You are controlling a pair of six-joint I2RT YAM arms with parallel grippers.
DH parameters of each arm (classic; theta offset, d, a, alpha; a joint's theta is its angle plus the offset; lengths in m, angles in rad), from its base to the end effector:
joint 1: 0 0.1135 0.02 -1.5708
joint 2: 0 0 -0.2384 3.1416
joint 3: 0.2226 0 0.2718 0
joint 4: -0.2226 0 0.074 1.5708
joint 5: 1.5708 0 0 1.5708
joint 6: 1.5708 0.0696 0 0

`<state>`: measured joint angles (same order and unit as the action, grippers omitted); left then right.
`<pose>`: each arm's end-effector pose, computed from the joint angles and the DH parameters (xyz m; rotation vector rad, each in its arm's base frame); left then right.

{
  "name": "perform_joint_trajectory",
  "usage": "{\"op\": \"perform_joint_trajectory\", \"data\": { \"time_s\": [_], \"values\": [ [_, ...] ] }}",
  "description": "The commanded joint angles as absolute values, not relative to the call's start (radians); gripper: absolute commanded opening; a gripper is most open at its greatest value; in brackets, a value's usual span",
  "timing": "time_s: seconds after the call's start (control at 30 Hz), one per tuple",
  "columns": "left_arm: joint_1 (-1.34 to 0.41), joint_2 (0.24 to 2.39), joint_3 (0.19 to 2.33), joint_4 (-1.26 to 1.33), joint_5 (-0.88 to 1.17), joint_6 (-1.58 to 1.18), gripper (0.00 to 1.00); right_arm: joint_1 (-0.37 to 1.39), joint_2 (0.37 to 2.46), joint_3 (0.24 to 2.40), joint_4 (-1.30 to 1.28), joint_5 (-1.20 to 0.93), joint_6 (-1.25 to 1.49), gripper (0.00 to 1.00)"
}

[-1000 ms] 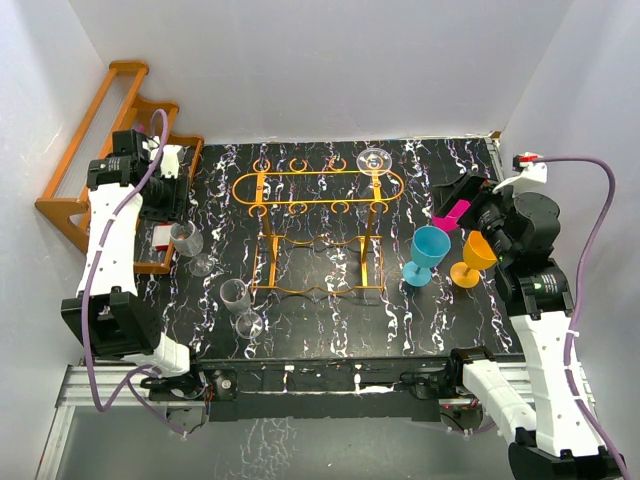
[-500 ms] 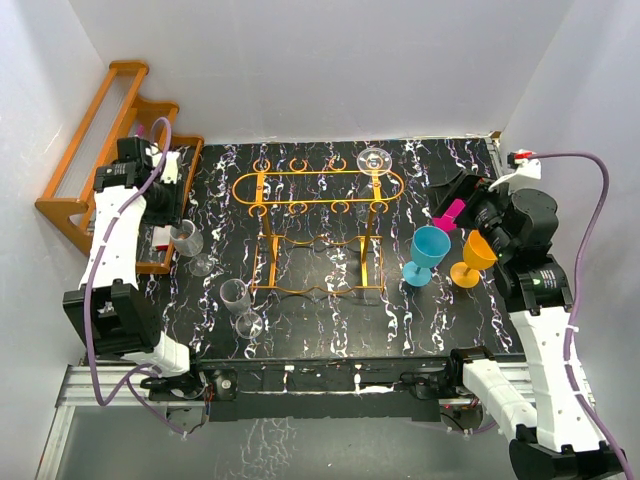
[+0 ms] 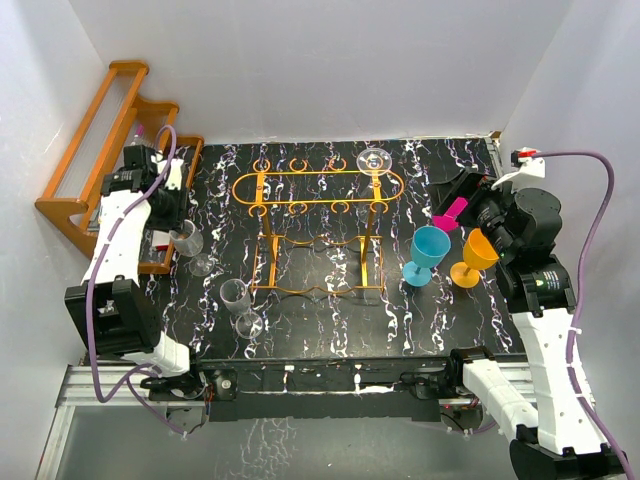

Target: Place the wine glass upside down on the wine glass rack

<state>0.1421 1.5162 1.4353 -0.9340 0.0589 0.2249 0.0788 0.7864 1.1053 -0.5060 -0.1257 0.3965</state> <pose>0.3488 0.0458 0.2681 0.1287 2.5809 0.0597 0.2237 0.0264 0.3957 0.1895 1.7685 0.4551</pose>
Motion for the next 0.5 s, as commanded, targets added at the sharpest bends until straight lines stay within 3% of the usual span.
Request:
{"op": "perform_joint_trajectory", "data": {
  "time_s": [0.0,0.1,0.2,0.47],
  "values": [
    [0.148,1.512,1.408,-0.912,0.053,0.228,0.37,0.085,0.778,1.160,-0.479,-0.106,0.393,0.98],
    [0.147,1.516,1.389,-0.905,0.061,0.228,0.30,0.085,0.779,1.160,-0.480,-0.107,0.393,0.98],
    [0.148,1.514,1.373,-0.896,0.063,0.228,0.00,0.085,0.781,1.160,-0.478,-0.106,0.393,0.98],
    [0.145,1.498,1.532,-0.972,0.099,0.241,0.00,0.086,0.785,1.188,-0.484,-0.082,0.391,0.98]
  ]
}}
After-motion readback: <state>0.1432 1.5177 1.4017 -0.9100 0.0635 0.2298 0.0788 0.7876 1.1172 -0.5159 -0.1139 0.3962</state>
